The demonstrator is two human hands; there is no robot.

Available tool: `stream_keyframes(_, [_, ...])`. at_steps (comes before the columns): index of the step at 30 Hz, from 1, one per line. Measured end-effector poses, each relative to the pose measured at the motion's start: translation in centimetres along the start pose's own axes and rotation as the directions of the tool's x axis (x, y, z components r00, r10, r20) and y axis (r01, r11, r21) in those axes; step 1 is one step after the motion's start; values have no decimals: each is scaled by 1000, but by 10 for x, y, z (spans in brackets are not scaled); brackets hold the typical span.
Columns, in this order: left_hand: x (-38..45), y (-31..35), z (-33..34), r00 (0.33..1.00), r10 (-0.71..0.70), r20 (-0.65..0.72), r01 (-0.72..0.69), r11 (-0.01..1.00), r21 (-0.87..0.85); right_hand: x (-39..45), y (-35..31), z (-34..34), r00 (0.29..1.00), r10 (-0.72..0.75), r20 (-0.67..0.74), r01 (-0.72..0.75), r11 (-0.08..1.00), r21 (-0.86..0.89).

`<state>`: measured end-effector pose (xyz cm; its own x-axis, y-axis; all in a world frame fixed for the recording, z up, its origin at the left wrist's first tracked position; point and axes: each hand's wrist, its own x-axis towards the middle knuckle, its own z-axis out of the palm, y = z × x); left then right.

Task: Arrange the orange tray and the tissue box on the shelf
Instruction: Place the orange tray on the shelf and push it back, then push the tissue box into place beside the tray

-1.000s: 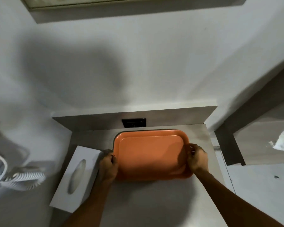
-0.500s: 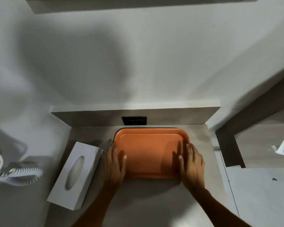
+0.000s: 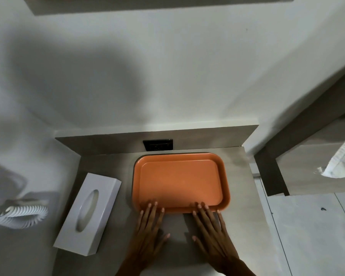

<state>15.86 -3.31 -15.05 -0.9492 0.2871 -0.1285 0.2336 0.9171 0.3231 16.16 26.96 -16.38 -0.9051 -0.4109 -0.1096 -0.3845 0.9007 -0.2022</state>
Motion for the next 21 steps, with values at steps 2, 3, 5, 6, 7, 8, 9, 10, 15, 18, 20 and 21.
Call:
stream_keyframes(2, [1, -2, 0, 1000, 8, 12, -8, 1000, 25, 1, 0, -1, 1000, 9, 10, -9, 1000, -1])
stream_keyframes(3, [2, -3, -1, 1000, 9, 18, -9, 999, 35, 2, 1, 0, 1000, 18, 15, -18, 1000, 2])
stream_keyframes(5, [7, -3, -4, 1000, -2, 31, 0, 999, 39, 4, 1, 0, 999, 24, 21, -24, 1000, 17])
stream_keyframes(6, [10, -3, -6, 999, -11, 40, 10, 999, 38, 5, 2, 0, 999, 25, 21, -25, 999, 25])
stream_keyframes(7, [13, -3, -8, 999, -19, 46, 17, 999, 40, 8, 3, -1, 999, 25, 22, -25, 999, 32])
stream_keyframes(8, [17, -3, -9, 998, -24, 52, 22, 999, 45, 11, 4, -3, 999, 25, 24, -26, 999, 36])
stream_keyframes(9, [20, -3, -11, 998, -27, 57, 24, 998, 56, 15, 7, -6, 999, 25, 33, -27, 999, 39])
stream_keyframes(10, [23, -3, -12, 998, -29, 64, 24, 997, 71, 19, 9, -8, 999, 24, 47, -26, 999, 40])
stream_keyframes(15, [24, -4, -18, 995, -20, 93, 11, 995, 101, 23, 15, -16, 995, 2, 99, -4, 1000, 23])
stream_keyframes(18, [20, -1, -23, 997, -56, 54, 51, 995, 81, 23, 9, -23, 995, -4, 98, -3, 998, 62])
stream_keyframes(20, [17, -1, -29, 997, -76, 19, 74, 994, 78, 28, 1, -29, 996, -29, 80, 22, 996, 82])
stream_keyframes(21, [14, -3, -34, 996, -88, 5, 87, 993, 79, 32, -4, -32, 996, -61, 61, 55, 995, 87])
